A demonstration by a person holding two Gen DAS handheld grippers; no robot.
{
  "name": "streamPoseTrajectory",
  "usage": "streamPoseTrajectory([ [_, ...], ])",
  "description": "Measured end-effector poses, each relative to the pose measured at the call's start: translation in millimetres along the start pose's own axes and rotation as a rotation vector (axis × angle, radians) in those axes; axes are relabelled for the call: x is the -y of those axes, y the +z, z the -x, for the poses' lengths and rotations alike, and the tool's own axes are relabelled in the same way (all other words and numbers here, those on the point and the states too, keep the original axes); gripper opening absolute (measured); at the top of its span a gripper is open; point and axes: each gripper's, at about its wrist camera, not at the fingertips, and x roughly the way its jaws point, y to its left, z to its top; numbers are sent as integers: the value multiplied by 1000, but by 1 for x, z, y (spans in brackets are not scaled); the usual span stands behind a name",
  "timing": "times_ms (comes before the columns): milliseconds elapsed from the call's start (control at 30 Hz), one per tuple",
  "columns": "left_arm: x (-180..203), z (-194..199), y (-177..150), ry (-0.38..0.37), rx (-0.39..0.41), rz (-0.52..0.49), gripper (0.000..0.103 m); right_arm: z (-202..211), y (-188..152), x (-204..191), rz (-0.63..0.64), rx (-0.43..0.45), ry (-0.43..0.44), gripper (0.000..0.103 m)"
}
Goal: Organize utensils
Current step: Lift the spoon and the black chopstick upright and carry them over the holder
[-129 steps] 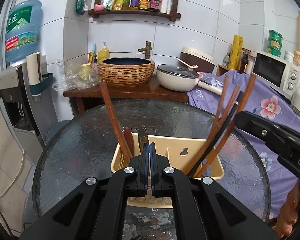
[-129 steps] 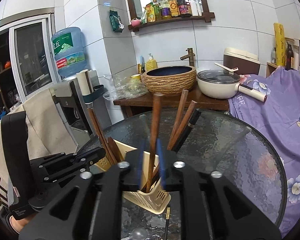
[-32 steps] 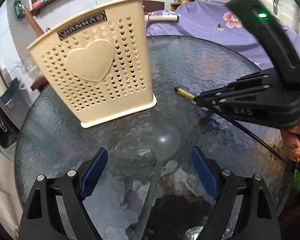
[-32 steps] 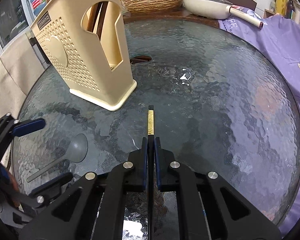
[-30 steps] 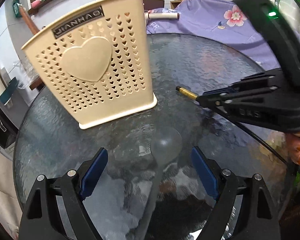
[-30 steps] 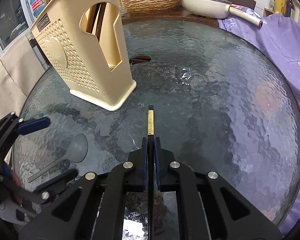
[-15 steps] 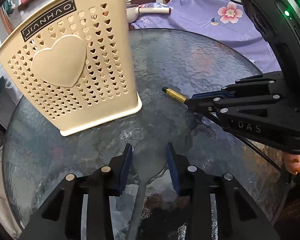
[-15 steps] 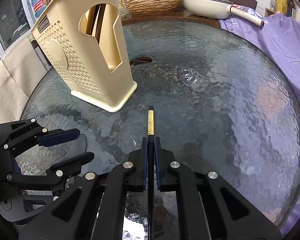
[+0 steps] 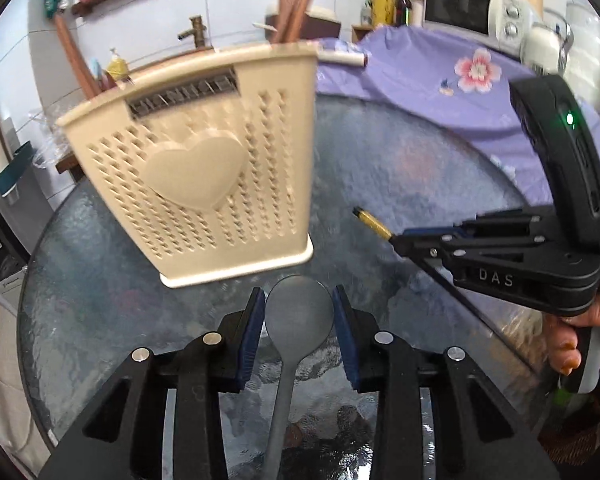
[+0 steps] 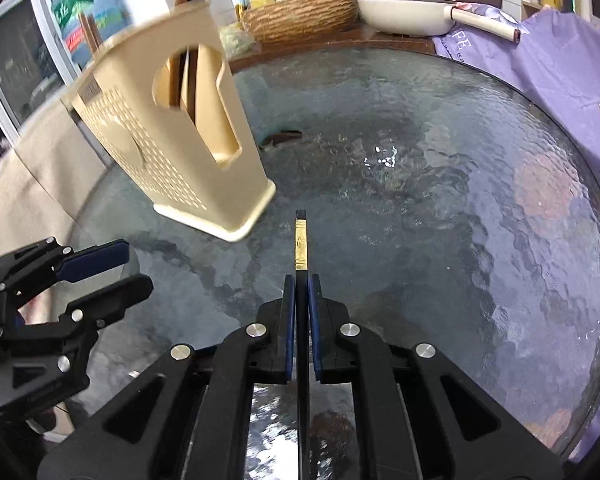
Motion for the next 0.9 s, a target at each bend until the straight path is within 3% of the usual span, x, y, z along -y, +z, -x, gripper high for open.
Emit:
streamPoseTrajectory([
  [367, -11, 58, 13, -9, 124, 37, 34, 78, 15, -22, 29, 146, 86, 7],
  [900, -14, 92, 31, -22, 200, 66, 33, 132, 24, -53, 89, 226, 152, 7],
])
